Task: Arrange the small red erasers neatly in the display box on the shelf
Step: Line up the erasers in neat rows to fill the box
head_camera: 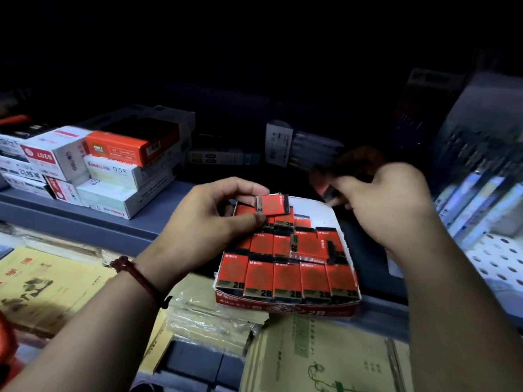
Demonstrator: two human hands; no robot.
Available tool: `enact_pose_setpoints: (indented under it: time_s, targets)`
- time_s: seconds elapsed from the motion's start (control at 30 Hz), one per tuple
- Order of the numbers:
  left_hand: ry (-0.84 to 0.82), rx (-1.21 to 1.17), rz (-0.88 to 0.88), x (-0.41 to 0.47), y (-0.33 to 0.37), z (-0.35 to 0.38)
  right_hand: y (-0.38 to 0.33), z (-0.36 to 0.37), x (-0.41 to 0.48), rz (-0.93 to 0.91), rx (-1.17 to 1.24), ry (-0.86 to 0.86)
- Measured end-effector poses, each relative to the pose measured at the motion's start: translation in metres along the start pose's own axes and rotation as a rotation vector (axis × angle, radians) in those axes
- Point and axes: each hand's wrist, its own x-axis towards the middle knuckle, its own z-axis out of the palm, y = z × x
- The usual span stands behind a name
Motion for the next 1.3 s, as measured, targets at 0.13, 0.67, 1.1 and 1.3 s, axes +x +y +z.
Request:
enact_pose_setpoints:
  time_s: [0.13, 0.67, 1.1, 1.3]
  targets:
    - [0.009, 0.003, -0.01, 0.002, -0.001, 0.0, 0.0, -0.009, 0.001, 0.063, 0.02, -0.109]
    - [0.074, 0.1, 0.074, 0.003, -0.013, -0.003, 0.01, 0.019, -0.001, 0.032, -0.19, -0.156]
    - [0.128, 0.329, 0.062, 0.002, -0.007, -0.045, 0.014, 0.028, 0.005, -0.026, -0.046, -0.305]
    - [0.17, 0.262, 0.038, 0.004, -0.009, -0.053, 0.006, 0.04, 0.004, -0.17, -0.497, -0.41]
